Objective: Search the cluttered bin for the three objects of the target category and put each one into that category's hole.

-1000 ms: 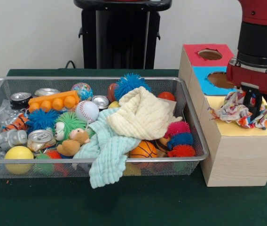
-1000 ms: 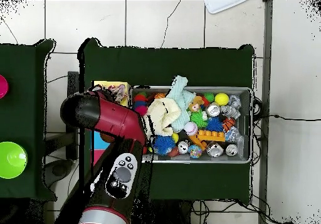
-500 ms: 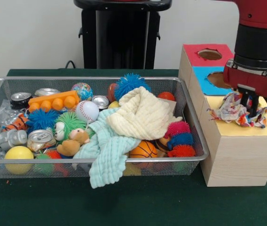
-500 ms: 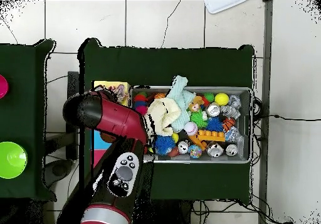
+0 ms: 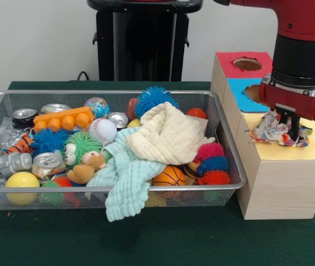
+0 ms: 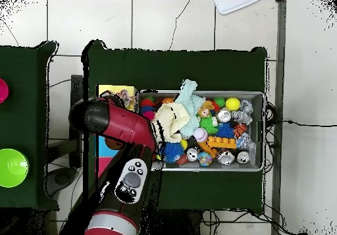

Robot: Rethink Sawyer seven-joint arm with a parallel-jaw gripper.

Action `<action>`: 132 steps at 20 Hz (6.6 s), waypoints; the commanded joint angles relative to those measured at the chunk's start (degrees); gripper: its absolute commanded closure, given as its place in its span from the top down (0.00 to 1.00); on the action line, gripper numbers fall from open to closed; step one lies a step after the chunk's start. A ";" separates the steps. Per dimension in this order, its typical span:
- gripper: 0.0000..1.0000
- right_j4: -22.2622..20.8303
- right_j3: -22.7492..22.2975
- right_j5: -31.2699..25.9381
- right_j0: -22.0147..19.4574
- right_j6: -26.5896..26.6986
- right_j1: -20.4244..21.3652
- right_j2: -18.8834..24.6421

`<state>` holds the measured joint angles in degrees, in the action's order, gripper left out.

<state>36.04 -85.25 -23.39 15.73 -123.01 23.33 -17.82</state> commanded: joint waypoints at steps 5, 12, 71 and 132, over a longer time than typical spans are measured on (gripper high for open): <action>0.00 -2.97 -7.27 4.34 -3.76 -6.76 -10.36 7.72; 0.00 -3.57 -7.38 9.42 -5.79 -5.76 -11.41 10.66; 0.00 -14.10 -4.14 -27.11 -10.06 -6.29 8.19 6.98; 0.00 -4.68 -6.96 -16.39 -9.42 -10.48 6.42 11.54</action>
<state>30.54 -86.30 -45.18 6.95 -123.01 33.92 -10.19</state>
